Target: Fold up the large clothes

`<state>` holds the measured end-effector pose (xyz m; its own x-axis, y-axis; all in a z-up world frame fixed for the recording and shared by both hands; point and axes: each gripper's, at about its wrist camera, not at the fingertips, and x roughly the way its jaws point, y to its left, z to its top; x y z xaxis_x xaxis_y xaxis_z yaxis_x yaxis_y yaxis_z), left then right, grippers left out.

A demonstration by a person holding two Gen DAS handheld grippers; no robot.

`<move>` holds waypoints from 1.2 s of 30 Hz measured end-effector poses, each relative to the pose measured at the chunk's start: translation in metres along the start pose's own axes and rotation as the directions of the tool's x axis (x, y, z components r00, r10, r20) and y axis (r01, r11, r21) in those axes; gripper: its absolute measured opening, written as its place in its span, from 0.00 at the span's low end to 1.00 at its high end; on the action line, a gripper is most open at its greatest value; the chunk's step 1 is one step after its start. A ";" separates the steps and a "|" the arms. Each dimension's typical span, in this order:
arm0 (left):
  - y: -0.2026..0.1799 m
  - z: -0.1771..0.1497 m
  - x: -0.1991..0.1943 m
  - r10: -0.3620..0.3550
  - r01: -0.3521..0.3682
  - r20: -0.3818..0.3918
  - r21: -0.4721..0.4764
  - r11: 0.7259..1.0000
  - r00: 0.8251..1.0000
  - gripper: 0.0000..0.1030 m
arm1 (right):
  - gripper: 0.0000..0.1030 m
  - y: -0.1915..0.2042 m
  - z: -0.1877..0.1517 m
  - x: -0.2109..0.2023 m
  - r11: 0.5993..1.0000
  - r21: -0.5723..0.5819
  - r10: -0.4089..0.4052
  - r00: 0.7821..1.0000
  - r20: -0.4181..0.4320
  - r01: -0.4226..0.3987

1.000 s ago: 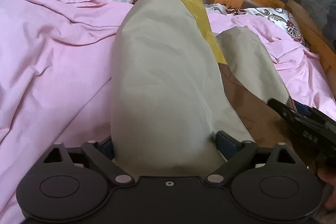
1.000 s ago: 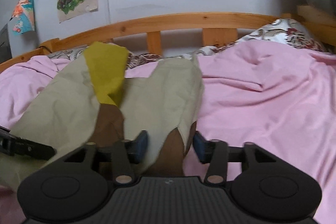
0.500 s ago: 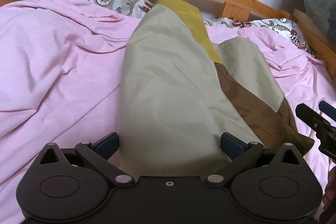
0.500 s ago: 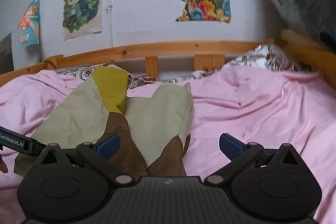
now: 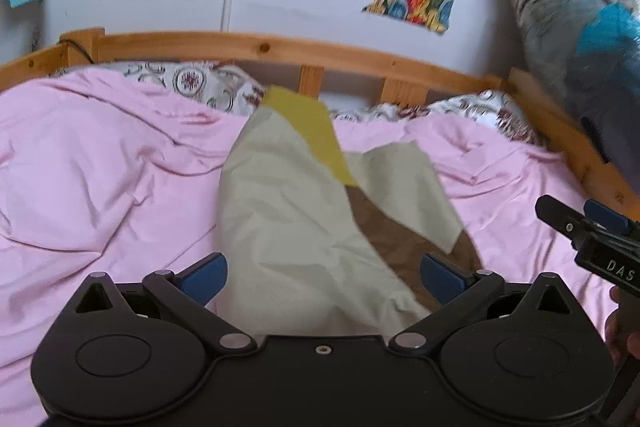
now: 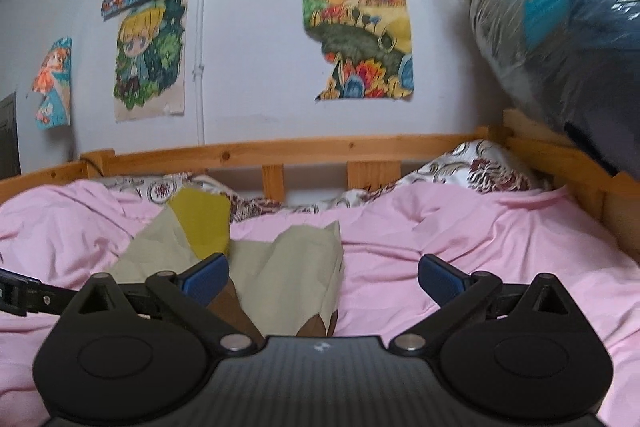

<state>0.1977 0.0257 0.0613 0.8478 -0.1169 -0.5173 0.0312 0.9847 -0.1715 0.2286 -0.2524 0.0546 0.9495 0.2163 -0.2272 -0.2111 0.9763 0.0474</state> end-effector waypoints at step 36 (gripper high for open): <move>0.015 -0.095 -0.103 0.146 -0.147 0.053 0.015 0.989 0.988 0.99 | 1.00 0.028 -0.041 -0.145 0.999 -0.031 -0.008 1.000 -0.008 0.008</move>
<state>0.0603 0.0402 0.0324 0.8701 0.0346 -0.4916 -0.0854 0.9930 -0.0812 0.0757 -0.2563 0.0485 0.9494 0.2080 -0.2353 -0.2102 0.9775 0.0157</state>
